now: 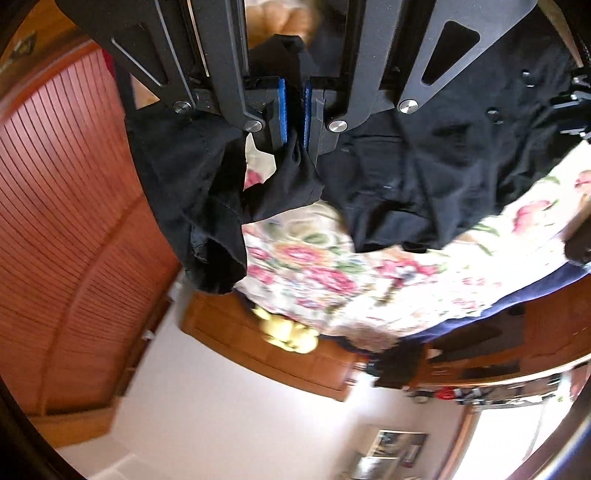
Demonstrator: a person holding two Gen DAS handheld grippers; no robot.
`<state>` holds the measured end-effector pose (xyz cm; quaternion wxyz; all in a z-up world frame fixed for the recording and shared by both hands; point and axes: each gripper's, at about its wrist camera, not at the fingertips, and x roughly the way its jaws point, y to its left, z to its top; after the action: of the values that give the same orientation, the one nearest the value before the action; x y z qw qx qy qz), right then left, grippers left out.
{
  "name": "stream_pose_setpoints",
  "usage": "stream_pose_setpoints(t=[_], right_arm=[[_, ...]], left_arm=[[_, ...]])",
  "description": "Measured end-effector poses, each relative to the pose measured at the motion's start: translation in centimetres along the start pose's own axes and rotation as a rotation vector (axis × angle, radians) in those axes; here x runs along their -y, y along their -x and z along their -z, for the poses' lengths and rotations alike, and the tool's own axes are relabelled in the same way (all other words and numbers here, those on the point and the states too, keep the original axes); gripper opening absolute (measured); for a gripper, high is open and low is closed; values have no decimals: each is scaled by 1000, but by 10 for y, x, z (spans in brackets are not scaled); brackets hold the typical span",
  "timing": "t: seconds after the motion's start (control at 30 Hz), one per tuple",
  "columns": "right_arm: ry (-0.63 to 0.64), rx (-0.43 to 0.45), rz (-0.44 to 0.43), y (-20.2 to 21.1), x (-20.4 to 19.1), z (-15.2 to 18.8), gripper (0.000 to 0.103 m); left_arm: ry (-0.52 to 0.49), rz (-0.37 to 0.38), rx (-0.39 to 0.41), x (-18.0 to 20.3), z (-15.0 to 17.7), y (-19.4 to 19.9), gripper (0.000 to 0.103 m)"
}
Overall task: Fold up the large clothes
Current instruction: 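Grasp the sleeve cuff with the right tool and lift it up, then carry the held sleeve over the coat front with the right tool and release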
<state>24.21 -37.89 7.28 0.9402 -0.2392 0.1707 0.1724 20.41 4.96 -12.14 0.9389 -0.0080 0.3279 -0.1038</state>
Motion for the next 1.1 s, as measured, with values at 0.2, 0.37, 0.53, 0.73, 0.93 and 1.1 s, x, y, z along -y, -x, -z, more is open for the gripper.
stream_pose_setpoints(t=[0.2, 0.37, 0.53, 0.73, 0.93, 1.1], right_arm=[[43, 80, -109, 25, -14, -14, 6], [60, 95, -216, 40, -22, -12, 6], [72, 55, -312, 44, -34, -9, 6], [85, -27, -334, 43, -32, -1, 10], [103, -67, -353, 51, -32, -4, 49], [99, -39, -369, 53, -45, -4, 67]], left_arm=[[14, -8, 4, -7, 0, 2, 37], [31, -14, 9, -14, 0, 4, 37], [38, -17, 10, -16, -1, 3, 37], [37, -19, 8, -16, -1, 2, 37], [42, -21, 4, -19, 0, 2, 37], [44, -23, 3, -19, 0, 1, 37]])
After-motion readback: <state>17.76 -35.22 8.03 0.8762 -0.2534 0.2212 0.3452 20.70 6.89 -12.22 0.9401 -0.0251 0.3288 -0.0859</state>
